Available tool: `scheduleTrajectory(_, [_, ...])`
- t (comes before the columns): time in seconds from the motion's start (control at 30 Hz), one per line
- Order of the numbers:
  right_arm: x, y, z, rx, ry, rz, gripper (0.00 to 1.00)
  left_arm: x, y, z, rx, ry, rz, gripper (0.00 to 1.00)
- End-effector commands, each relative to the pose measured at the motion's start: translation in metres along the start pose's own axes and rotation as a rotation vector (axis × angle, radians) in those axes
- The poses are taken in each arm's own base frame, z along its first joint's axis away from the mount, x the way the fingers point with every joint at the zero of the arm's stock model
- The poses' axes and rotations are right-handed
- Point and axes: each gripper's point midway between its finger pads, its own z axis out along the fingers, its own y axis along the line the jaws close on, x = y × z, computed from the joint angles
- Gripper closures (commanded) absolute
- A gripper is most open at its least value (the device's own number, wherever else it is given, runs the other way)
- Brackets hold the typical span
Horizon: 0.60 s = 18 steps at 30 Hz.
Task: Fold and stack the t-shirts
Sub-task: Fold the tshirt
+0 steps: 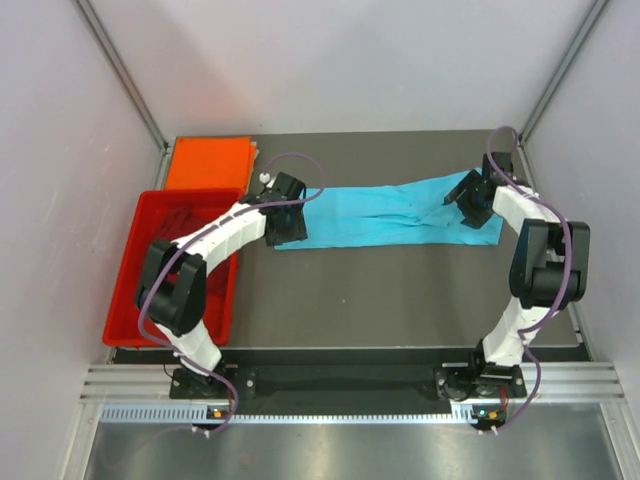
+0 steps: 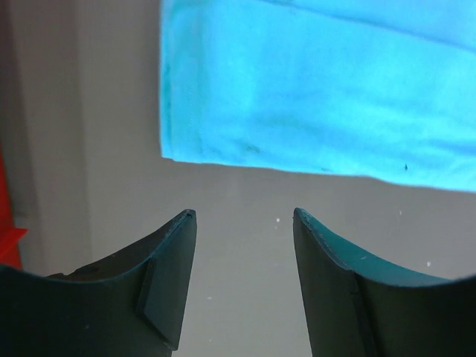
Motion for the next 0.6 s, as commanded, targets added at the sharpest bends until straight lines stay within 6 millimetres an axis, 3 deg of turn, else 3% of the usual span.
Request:
scheduleTrajectory(0.0, [-0.012,0.033,-0.006,-0.116,-0.079,0.020,0.31,-0.010,-0.026,-0.020,0.173,-0.041,0.025,0.40])
scheduleTrajectory(0.17, [-0.002,0.036,0.005,-0.119,-0.058,0.021,0.31,-0.010,-0.036,-0.027,0.238,-0.040,0.028,0.41])
scheduleTrajectory(0.57, [0.019,0.017,0.011,-0.031,-0.060,0.066,0.32,-0.012,-0.029,-0.026,0.200,-0.053,0.014,0.41])
